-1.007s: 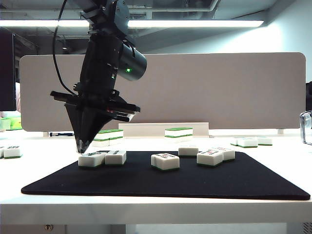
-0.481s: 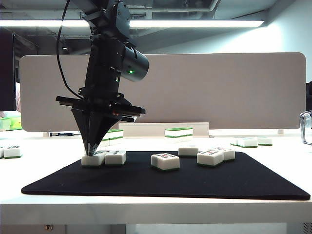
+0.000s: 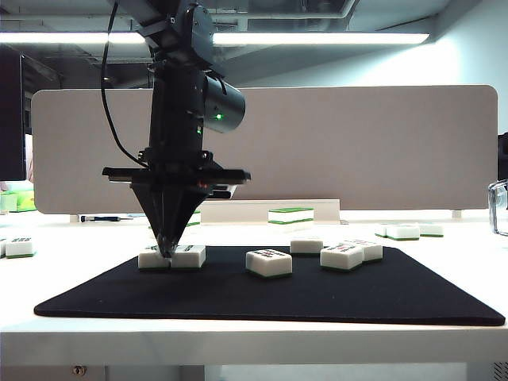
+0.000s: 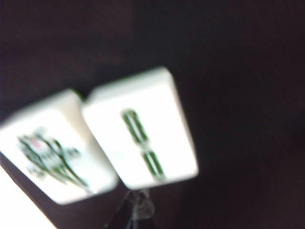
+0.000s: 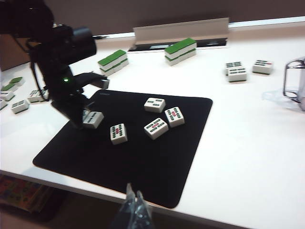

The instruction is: Align six mahjong tiles in a row on the table.

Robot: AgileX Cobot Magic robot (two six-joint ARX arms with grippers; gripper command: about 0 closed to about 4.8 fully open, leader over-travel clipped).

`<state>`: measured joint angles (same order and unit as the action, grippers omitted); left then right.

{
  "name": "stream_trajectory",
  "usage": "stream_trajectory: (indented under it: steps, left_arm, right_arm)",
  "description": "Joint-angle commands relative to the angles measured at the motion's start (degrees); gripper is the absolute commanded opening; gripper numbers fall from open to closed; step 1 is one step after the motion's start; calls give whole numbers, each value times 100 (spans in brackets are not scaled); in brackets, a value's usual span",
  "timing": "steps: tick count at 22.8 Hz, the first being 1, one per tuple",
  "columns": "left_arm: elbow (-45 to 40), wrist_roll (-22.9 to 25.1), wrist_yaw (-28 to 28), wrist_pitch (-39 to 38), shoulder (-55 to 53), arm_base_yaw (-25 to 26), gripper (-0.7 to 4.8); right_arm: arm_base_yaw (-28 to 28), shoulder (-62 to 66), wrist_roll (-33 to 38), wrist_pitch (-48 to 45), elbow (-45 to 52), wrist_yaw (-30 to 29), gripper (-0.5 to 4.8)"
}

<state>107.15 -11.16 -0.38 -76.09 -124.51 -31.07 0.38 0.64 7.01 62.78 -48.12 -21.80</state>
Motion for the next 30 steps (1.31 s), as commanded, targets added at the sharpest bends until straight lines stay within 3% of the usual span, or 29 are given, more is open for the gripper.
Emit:
stream_trajectory:
  steps: [1,4,9,11,14,15,16,18,22,26,30]
  left_arm:
    - [284,39,216,-614,59,-68,-6]
    - [533,173,251,-238,103,-144,-6]
    - [621,170,345,1287,96,-284,-5]
    - [621,170,343,2000,94,-439,33]
    - [621,125,310,2684,74,-608,37]
    - [621,122,295,2861,48,-671,64]
    - [621,101,275,3123,-2,-745,193]
    - [621,-28,273,3403,-103,-833,329]
    - [621,-553,-7,3650,-361,-925,332]
    - [621,-717,-481,3766,-625,-929,332]
    - [619,-774,-481,3853,-695,-929,332]
  right_arm:
    - [7,-66,-2,-116,-17,52,-1]
    - [7,-66,0,-114,-17,55,-1]
    - [7,-66,-2,-111,-17,50,-1]
    - [7,-66,0,-109,-17,50,-1]
    - [9,-66,-2,-107,-17,50,-1]
    - [9,-66,-2,-107,-17,50,-1]
    - [7,-66,-2,-107,-17,50,-1]
    - [7,-66,0,-107,-17,48,-1]
    - [7,-66,-2,-107,-17,48,-1]
    - [9,-66,-2,-101,-17,48,-1]
    - [9,-66,-2,-96,-17,48,-1]
